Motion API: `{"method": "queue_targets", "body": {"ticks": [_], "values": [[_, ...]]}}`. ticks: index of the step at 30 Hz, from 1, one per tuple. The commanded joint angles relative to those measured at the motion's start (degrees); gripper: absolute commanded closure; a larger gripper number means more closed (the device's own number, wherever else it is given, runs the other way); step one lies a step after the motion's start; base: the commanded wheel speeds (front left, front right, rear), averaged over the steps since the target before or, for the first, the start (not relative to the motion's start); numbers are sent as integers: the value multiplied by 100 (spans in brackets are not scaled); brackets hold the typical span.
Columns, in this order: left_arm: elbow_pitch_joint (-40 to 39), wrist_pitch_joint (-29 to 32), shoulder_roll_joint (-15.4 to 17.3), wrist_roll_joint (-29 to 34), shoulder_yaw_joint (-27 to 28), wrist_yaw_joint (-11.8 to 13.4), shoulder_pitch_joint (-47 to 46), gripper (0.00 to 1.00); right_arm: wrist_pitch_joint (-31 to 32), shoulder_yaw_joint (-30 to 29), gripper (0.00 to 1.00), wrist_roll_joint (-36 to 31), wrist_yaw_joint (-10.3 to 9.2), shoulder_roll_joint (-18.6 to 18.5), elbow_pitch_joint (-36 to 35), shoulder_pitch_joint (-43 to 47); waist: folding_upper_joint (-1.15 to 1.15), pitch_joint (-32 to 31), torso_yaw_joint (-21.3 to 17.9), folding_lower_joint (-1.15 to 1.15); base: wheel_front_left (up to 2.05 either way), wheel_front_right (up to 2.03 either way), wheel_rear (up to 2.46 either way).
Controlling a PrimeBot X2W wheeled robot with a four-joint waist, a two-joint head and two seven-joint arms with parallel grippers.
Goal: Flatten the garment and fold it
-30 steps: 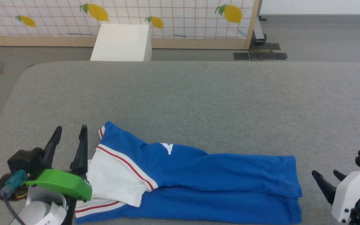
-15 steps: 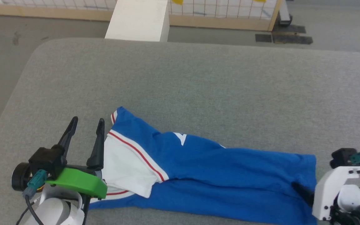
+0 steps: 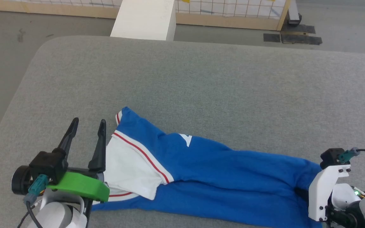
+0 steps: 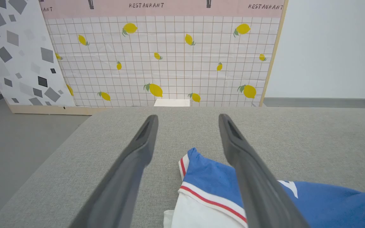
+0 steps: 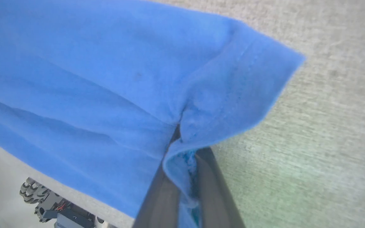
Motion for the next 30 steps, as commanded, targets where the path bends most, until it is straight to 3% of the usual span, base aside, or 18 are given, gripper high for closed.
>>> {"method": "queue_targets", "body": {"ticks": [1,9,16,24,30], "values": [[-6,-31,-20,46,35,15,78,0,25,230,100,69,-4,144,190,120,68,-69,-37,0,0,0,0],[1,-31,27,68,102,86,307,0,-195,341,100,116,-4,-160,-254,-139,68,-357,-150,0,0,0,0],[-51,39,66,-13,162,202,483,0,-62,-90,100,-28,-4,-571,-472,-200,68,-463,-325,0,0,0,0],[-125,51,117,5,169,284,569,0,285,-1525,100,-229,-4,-1025,-628,165,68,-422,-546,0,0,0,0],[-143,47,148,36,169,300,536,0,693,-2423,100,-217,-4,-877,-803,357,68,-379,-598,0,0,0,0]]}}
